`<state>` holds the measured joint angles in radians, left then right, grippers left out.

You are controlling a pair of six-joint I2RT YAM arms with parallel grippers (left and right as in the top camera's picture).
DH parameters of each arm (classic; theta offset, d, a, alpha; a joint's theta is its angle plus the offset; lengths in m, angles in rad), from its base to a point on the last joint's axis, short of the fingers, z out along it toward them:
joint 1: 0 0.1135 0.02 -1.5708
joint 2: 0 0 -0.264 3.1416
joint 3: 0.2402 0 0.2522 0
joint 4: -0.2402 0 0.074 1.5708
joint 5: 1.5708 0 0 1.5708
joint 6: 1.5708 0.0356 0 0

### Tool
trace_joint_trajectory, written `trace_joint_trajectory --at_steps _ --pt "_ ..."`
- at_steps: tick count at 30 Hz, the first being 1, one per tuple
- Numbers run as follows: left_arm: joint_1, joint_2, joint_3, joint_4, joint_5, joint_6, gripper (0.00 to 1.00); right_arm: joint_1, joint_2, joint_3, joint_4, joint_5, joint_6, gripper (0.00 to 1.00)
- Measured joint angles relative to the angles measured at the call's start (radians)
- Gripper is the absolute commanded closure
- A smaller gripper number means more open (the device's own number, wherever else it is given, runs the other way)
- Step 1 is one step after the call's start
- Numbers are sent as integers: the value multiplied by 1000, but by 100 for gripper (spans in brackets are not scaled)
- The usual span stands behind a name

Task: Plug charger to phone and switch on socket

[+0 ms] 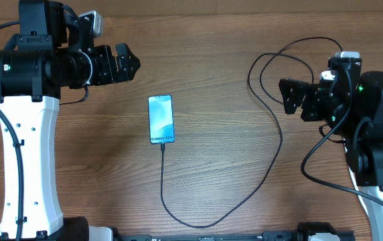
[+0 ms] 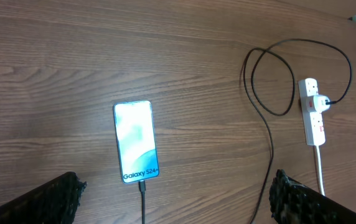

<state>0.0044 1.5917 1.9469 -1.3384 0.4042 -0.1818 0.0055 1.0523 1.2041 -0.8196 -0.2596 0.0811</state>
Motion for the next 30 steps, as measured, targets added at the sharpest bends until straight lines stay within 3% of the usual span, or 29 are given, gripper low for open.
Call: trace_joint_trajectory --at_steps 21,30 --pt "0 0 0 0 0 0 0 0 -51 -23 -11 33 -3 0" --pt "0 0 0 0 0 0 0 0 -340 -279 261 67 -3 0"
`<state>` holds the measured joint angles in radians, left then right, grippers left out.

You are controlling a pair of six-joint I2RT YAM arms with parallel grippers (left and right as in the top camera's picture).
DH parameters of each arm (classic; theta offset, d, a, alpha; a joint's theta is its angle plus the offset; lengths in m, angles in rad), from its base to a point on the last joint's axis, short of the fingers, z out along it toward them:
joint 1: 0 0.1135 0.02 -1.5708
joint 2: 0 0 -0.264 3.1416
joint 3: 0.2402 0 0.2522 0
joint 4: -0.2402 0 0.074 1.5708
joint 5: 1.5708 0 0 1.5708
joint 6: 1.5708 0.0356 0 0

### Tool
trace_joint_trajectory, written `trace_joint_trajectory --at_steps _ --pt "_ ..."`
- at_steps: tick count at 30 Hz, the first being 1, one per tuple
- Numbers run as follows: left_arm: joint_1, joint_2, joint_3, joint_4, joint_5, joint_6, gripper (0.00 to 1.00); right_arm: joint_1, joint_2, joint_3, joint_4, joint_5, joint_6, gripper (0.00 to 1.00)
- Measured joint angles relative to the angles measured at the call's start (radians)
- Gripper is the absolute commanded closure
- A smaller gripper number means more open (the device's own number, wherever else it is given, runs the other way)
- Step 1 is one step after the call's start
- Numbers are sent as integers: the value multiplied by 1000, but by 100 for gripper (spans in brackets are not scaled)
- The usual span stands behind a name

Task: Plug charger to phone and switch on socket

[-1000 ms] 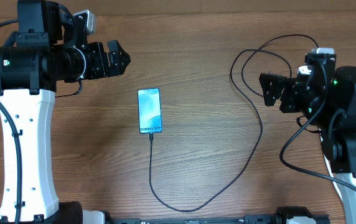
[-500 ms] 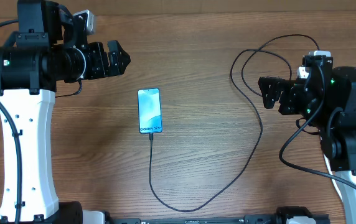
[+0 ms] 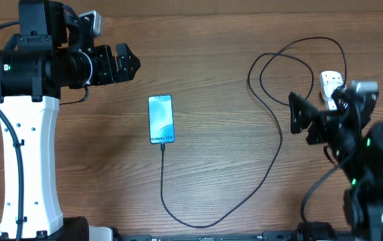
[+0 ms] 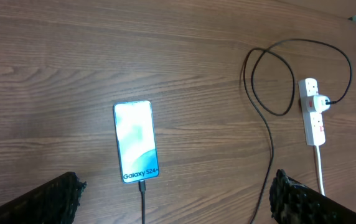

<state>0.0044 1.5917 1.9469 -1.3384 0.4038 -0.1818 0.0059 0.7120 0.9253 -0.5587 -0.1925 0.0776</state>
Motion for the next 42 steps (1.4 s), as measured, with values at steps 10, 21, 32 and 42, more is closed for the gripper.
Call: trace_joint_trajectory --at_steps 10,21,32,42 --pt "0 0 0 0 0 0 0 7 -295 -336 196 5 0 0" --pt "0 0 0 0 0 0 1 61 -541 -673 455 21 0 0" --pt "0 0 0 0 0 0 0 62 -661 -835 548 43 0 0" --pt "0 0 0 0 0 0 1 62 -697 -868 538 52 0 0"
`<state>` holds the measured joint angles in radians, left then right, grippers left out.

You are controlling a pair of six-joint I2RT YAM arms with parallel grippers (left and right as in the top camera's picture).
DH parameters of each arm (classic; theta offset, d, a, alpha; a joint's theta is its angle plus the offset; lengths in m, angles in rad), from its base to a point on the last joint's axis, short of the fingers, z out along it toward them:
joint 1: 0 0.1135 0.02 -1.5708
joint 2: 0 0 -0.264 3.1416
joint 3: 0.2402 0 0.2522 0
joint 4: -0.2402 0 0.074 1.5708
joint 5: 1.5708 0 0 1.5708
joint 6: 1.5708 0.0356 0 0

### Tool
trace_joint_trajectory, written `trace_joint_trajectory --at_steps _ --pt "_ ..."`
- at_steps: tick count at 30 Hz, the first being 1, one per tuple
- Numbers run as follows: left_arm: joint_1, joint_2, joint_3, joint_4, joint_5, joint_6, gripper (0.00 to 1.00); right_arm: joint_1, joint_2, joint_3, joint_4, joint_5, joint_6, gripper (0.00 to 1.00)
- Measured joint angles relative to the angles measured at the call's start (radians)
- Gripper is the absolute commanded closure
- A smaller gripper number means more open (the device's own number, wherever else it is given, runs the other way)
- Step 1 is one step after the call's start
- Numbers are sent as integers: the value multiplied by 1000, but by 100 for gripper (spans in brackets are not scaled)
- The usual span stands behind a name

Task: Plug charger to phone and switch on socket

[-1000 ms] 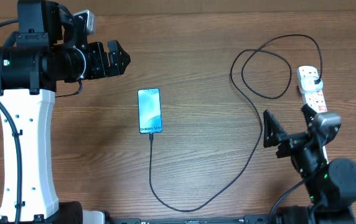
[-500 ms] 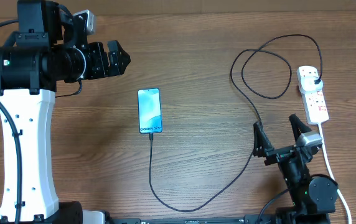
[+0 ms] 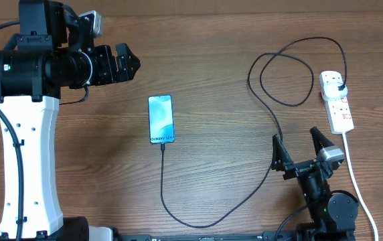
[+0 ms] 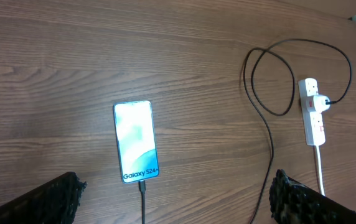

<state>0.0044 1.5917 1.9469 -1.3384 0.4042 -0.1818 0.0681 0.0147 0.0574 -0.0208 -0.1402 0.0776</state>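
Note:
A phone (image 3: 161, 118) with a lit screen reading Galaxy S24+ lies face up mid-table, also in the left wrist view as the phone (image 4: 135, 140). A black charger cable (image 3: 163, 184) is plugged into its near end and loops across to a white socket strip (image 3: 335, 102) at the right, where its plug sits. My left gripper (image 3: 126, 63) hangs open, high at the far left, well clear of the phone. My right gripper (image 3: 299, 150) stands open near the front right, below the socket strip, holding nothing.
The cable forms a loose loop (image 3: 282, 73) on the wood left of the socket strip. The strip's white lead (image 3: 356, 181) runs toward the front edge beside the right arm. The left arm's white column (image 3: 27, 161) stands at the left.
My right gripper was beside the socket strip, partly covering it; now it is lower, near the front edge, and the strip shows in full. The left arm, phone and cable are unchanged.
First my right arm was over the socket strip at the right, the phone lit with the cable in it. Then the arm stood lower beside the strip. Now it is folded back at the front right. The left arm stayed still throughout.

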Motion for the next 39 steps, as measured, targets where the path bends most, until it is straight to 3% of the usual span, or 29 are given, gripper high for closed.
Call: trace_joint_trajectory --at_steps 39 --pt "0 0 0 0 0 0 0 5 -1 -39 -50 9 0 0"
